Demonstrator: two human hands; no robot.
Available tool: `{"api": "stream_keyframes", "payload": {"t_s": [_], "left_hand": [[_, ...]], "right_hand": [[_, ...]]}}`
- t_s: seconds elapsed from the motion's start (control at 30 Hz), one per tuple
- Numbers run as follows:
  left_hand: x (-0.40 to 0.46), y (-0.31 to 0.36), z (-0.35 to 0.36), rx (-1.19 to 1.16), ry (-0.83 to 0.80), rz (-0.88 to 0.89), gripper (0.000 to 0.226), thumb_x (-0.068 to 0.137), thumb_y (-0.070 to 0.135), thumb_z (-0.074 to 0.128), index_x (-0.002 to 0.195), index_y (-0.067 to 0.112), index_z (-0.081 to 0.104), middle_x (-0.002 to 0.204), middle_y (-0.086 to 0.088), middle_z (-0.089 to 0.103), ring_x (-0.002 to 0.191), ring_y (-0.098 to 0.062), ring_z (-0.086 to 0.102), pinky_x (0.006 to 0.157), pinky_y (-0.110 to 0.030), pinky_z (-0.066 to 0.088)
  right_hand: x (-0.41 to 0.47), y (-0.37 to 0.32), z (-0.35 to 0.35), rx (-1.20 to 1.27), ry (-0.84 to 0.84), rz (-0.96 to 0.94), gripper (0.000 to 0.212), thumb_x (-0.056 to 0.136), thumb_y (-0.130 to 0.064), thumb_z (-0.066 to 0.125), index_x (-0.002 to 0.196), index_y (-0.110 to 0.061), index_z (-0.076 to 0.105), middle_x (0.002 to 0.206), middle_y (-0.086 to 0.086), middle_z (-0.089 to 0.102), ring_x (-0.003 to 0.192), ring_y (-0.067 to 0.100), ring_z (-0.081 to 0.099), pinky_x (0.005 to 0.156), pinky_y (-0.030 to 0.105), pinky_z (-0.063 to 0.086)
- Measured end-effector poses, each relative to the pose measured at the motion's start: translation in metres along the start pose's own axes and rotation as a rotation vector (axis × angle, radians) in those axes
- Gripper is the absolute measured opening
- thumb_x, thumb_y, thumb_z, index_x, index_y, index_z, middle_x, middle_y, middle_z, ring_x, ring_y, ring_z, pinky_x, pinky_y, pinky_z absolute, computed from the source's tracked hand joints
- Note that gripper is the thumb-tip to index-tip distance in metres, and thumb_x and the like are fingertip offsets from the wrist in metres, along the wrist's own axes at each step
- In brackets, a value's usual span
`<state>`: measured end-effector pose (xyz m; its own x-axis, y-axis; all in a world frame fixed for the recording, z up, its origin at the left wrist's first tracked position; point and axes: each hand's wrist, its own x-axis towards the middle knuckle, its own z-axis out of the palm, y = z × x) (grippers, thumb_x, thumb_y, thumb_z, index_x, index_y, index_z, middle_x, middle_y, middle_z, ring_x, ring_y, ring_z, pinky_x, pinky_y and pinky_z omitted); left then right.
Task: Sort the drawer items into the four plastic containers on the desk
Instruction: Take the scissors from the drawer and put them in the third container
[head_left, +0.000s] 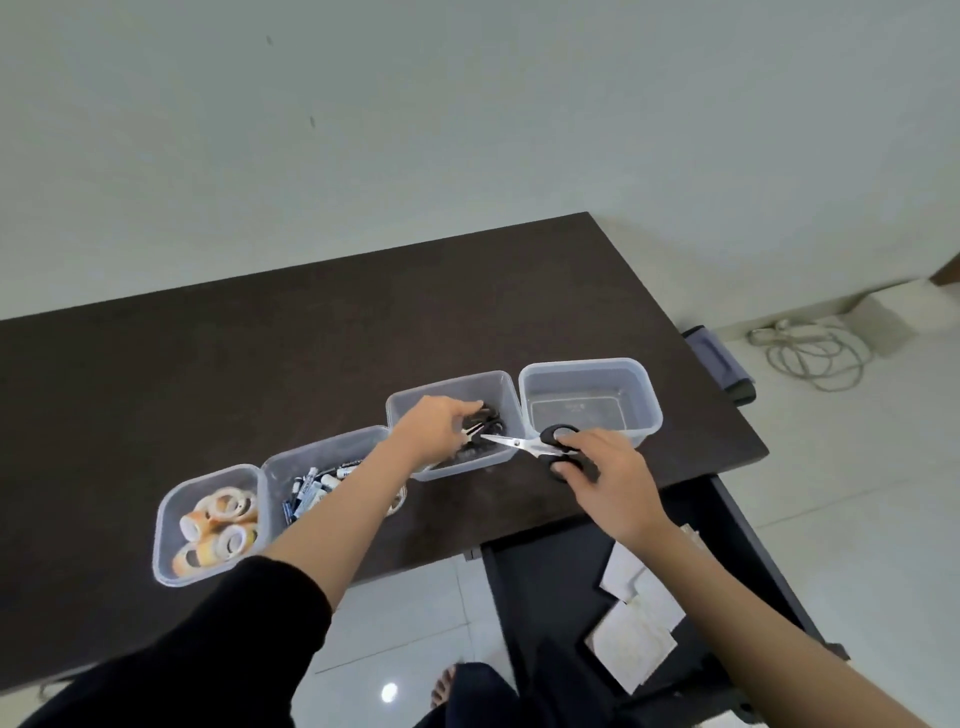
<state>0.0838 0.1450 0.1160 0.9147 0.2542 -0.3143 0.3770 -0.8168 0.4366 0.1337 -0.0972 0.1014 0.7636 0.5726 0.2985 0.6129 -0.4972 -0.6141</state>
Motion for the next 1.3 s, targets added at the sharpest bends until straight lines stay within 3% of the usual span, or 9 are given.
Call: {"api": "stream_keyframes", "payload": {"t_s": [0.1,0.2,0.33,0.47,0.57,0.7,0.83,1.0,1.3], "left_hand": [[0.001,-0.016,-0.004,-0.009,0.099,-0.001,0.055,0.087,0.029,0.059,0.140,0.026,0.043,0.137,-0.001,0.054,0.123,-0.020,0.051,0.101,-0.035,0.044],[-0.013,-0.032,-0.012,-0.069,0.230,0.019,0.065,0.083,0.039,0.064,0.141,0.024,0.040,0.143,-0.004,0.039,0.134,-0.024,0.035,0.108,-0.040,0.035],[-0.034,-0.056,-0.021,-0.026,0.092,-0.013,0.105,0.066,0.058,0.074,0.149,0.020,0.022,0.158,-0.003,0.017,0.145,-0.024,0.017,0.118,-0.049,0.017],[-0.039,-0.073,-0.014,-0.032,0.012,-0.021,0.120,0.060,0.059,0.079,0.151,0.016,0.013,0.160,0.004,0.007,0.146,-0.019,0.014,0.119,-0.052,0.014],[-0.040,-0.076,-0.010,-0.071,0.043,-0.016,0.120,0.059,0.055,0.081,0.151,0.015,0.014,0.159,0.004,0.009,0.146,-0.018,0.016,0.119,-0.050,0.014],[-0.040,-0.076,-0.006,-0.074,0.066,-0.027,0.119,0.059,0.056,0.081,0.151,0.016,0.015,0.160,0.005,0.008,0.146,-0.017,0.016,0.120,-0.049,0.012],[-0.042,-0.074,-0.003,-0.076,0.071,-0.039,0.117,0.063,0.053,0.079,0.151,0.016,0.012,0.161,0.003,0.003,0.148,-0.018,0.010,0.119,-0.049,0.007],[-0.053,-0.057,0.007,-0.141,0.157,-0.013,0.101,0.076,0.046,0.073,0.151,0.017,0.012,0.161,-0.001,0.002,0.148,-0.018,-0.003,0.120,-0.045,0.003],[-0.089,0.041,0.078,-0.307,0.414,0.108,0.063,0.085,0.035,0.066,0.141,0.019,0.043,0.150,0.001,0.036,0.140,-0.013,0.028,0.111,-0.022,0.023]], "right_hand": [[0.008,-0.012,0.013,-0.001,0.016,-0.011,0.031,0.073,-0.011,0.078,0.103,-0.011,0.071,0.092,0.002,0.070,0.085,0.024,0.062,0.079,0.021,0.046],[0.022,-0.029,0.026,-0.033,0.067,0.008,0.031,0.073,-0.013,0.079,0.103,-0.010,0.071,0.094,0.004,0.072,0.087,0.027,0.062,0.077,0.032,0.052],[0.048,-0.052,0.040,-0.112,0.023,0.048,0.030,0.076,-0.018,0.076,0.105,-0.009,0.072,0.091,0.007,0.072,0.090,0.030,0.056,0.076,0.038,0.049],[0.075,-0.067,0.062,-0.242,-0.240,0.146,0.028,0.085,-0.030,0.067,0.110,-0.018,0.068,0.100,0.009,0.065,0.103,0.025,0.050,0.080,0.037,0.047],[0.083,-0.072,0.080,-0.327,-0.369,0.153,0.026,0.087,-0.032,0.063,0.108,-0.018,0.069,0.105,0.009,0.062,0.107,0.024,0.051,0.077,0.032,0.045],[0.084,-0.070,0.095,-0.334,-0.444,0.153,0.020,0.092,-0.025,0.056,0.092,-0.012,0.071,0.091,0.007,0.069,0.095,0.026,0.061,0.064,0.026,0.038],[0.076,-0.068,0.089,-0.241,-0.302,0.117,0.020,0.092,-0.023,0.056,0.093,-0.010,0.071,0.091,0.008,0.067,0.089,0.025,0.059,0.063,0.028,0.042],[0.052,-0.056,0.067,-0.060,-0.164,0.012,0.018,0.087,-0.021,0.063,0.099,-0.010,0.070,0.092,0.005,0.067,0.093,0.022,0.056,0.077,0.035,0.051],[-0.001,0.011,0.015,0.000,-0.189,-0.119,0.016,0.082,-0.016,0.068,0.097,-0.010,0.071,0.084,0.002,0.068,0.073,0.005,0.048,0.068,0.022,0.044]]}}
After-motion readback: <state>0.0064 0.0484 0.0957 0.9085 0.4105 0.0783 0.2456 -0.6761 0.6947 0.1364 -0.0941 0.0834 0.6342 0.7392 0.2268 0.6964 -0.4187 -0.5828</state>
